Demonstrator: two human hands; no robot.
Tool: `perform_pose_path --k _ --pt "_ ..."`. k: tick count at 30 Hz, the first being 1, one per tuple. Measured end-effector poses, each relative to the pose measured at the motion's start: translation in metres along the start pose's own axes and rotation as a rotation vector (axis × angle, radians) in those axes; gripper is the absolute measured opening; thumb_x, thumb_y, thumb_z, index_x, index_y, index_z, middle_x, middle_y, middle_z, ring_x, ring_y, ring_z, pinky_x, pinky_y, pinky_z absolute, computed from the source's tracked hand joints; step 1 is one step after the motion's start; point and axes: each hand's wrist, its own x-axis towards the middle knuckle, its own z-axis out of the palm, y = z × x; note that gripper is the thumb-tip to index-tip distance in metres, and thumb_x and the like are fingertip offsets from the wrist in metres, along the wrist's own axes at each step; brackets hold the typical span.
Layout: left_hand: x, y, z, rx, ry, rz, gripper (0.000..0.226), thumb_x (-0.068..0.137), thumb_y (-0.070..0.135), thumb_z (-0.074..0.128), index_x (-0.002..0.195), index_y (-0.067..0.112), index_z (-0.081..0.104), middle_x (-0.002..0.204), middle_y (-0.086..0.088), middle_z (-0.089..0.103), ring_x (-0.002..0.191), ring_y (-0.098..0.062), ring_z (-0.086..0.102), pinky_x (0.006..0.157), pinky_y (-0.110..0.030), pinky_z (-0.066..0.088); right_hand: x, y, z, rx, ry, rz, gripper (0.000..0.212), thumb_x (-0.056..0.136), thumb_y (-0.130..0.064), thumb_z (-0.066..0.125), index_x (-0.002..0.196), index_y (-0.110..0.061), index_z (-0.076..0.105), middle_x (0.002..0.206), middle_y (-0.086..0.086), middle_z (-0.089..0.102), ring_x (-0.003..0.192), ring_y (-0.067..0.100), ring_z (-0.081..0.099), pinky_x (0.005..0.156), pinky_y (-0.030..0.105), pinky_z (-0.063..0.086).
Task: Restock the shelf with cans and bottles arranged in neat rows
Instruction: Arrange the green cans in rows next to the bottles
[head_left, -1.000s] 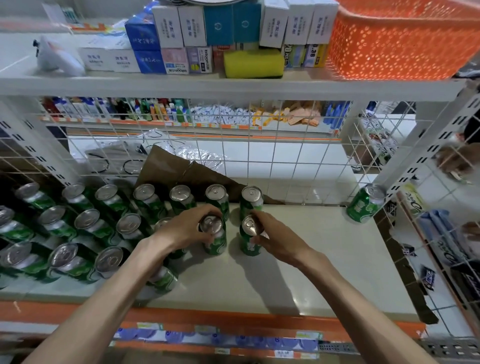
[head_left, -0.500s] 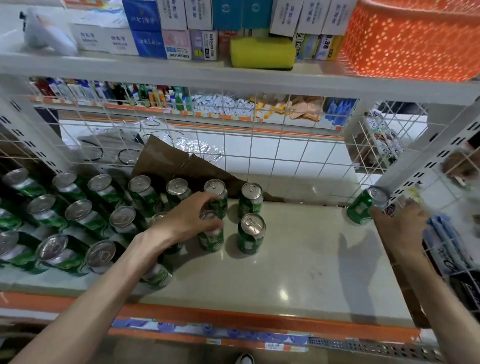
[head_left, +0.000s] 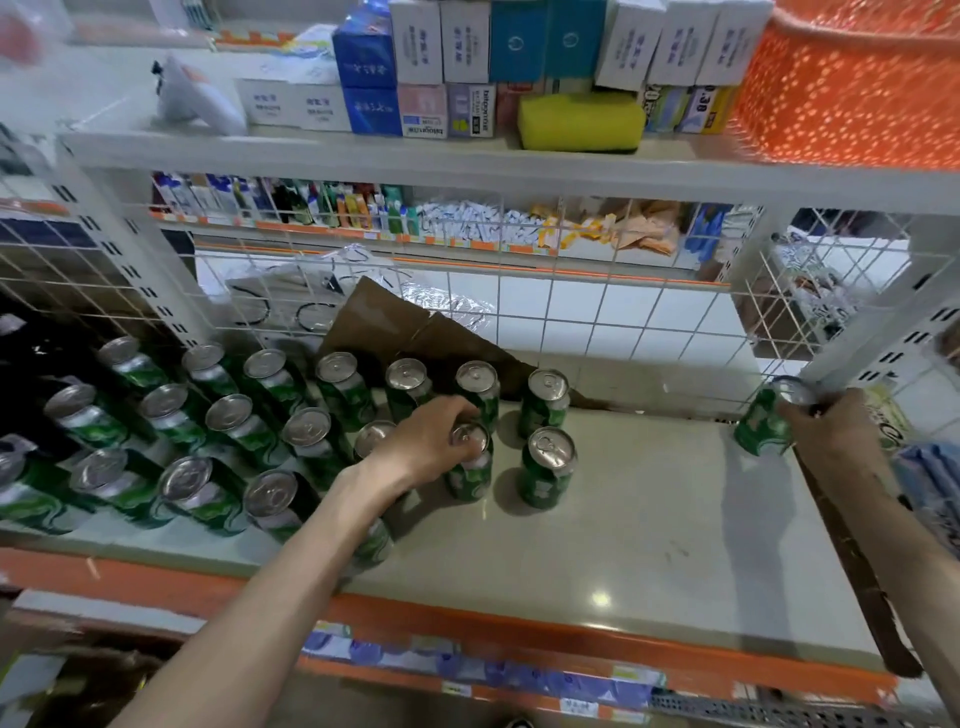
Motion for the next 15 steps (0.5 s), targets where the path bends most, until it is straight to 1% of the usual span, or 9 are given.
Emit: perform_pose_path --k 2,3,4,5,6,8,11,13,15 --pt "-0.004 -0.001 0.004 0.009 0.014 0.017 0.038 0.091 0.031 0.068 0.125 0.017 0.057 0.119 -0.001 0.058 0.11 -0.016 0.057 0.092 -0.028 0.046 -0.003 -0.01 0.0 -0.007 -0.013 0.017 0.043 0.087 -0.027 0.074 0.109 0.009 0.063 0.087 0.023 0.065 0.061 0.026 0.06 0.054 0.026 0.042" --pt "-0.005 -0.002 0.005 0.016 0.015 0.024 0.038 0.091 0.032 0.068 0.124 0.017 0.057 0.117 -0.001 0.057 0.109 -0.016 0.058 0.09 -0.028 0.046 -0.007 -0.015 0.0 -0.018 -0.01 0.01 0.048 0.087 -0.027 0.074 0.115 0.01 0.061 0.094 0.025 0.065 0.071 0.032 0.064 0.058 0.029 0.042" --pt "-0.007 -0.003 0.006 0.019 0.016 0.028 0.038 0.091 0.032 0.068 0.124 0.017 0.057 0.117 0.0 0.056 0.108 -0.016 0.057 0.088 -0.026 0.045 -0.012 -0.019 0.0 -0.039 -0.017 0.005 0.053 0.087 -0.027 0.074 0.121 0.01 0.058 0.105 0.029 0.063 0.088 0.038 0.064 0.066 0.032 0.041" --pt "-0.007 -0.003 0.006 0.027 0.023 0.022 0.04 0.09 0.031 0.069 0.126 0.017 0.056 0.117 -0.001 0.055 0.108 -0.016 0.057 0.086 -0.025 0.044 -0.018 -0.022 0.0 -0.056 -0.02 -0.015 0.055 0.089 -0.027 0.073 0.126 0.009 0.055 0.115 0.031 0.061 0.102 0.043 0.061 0.074 0.036 0.041" --pt "-0.008 -0.002 0.006 0.036 0.038 0.012 0.042 0.089 0.031 0.069 0.127 0.017 0.056 0.118 -0.001 0.055 0.107 -0.016 0.057 0.085 -0.025 0.044 -0.022 -0.024 0.002 -0.066 -0.022 -0.028 0.055 0.09 -0.027 0.071 0.128 0.008 0.053 0.12 0.032 0.058 0.109 0.045 0.058 0.08 0.04 0.042" --pt "-0.005 0.002 0.008 0.067 0.047 -0.003 0.046 0.087 0.029 0.071 0.129 0.016 0.054 0.121 -0.004 0.055 0.107 -0.019 0.057 0.089 -0.031 0.047 -0.03 -0.026 0.008 -0.081 -0.01 -0.052 0.053 0.09 -0.031 0.069 0.123 0.006 0.052 0.117 0.033 0.06 0.106 0.046 0.058 0.084 0.043 0.042" --pt "0.0 0.013 0.015 0.155 0.022 -0.01 0.052 0.084 0.028 0.072 0.131 0.016 0.051 0.126 -0.006 0.052 0.114 -0.024 0.054 0.094 -0.044 0.048 -0.046 -0.027 0.025 -0.053 -0.007 -0.098 0.052 0.086 -0.039 0.073 0.112 0.002 0.056 0.098 0.024 0.065 0.082 0.033 0.058 0.072 0.036 0.04" --pt "0.007 0.025 0.018 0.224 0.015 0.028 0.054 0.084 0.031 0.074 0.131 0.018 0.051 0.129 -0.005 0.053 0.118 -0.026 0.054 0.095 -0.046 0.048 -0.056 -0.025 0.035 -0.057 -0.024 -0.138 0.053 0.083 -0.046 0.074 0.109 -0.004 0.057 0.091 0.015 0.065 0.076 0.027 0.056 0.067 0.035 0.042" --pt "0.016 0.043 0.019 0.247 0.026 0.076 0.054 0.085 0.034 0.074 0.132 0.021 0.052 0.131 -0.001 0.054 0.119 -0.023 0.055 0.096 -0.045 0.049 -0.064 -0.026 0.04 -0.047 -0.039 -0.142 0.054 0.08 -0.051 0.074 0.109 -0.008 0.058 0.092 0.01 0.067 0.079 0.028 0.061 0.068 0.039 0.05"
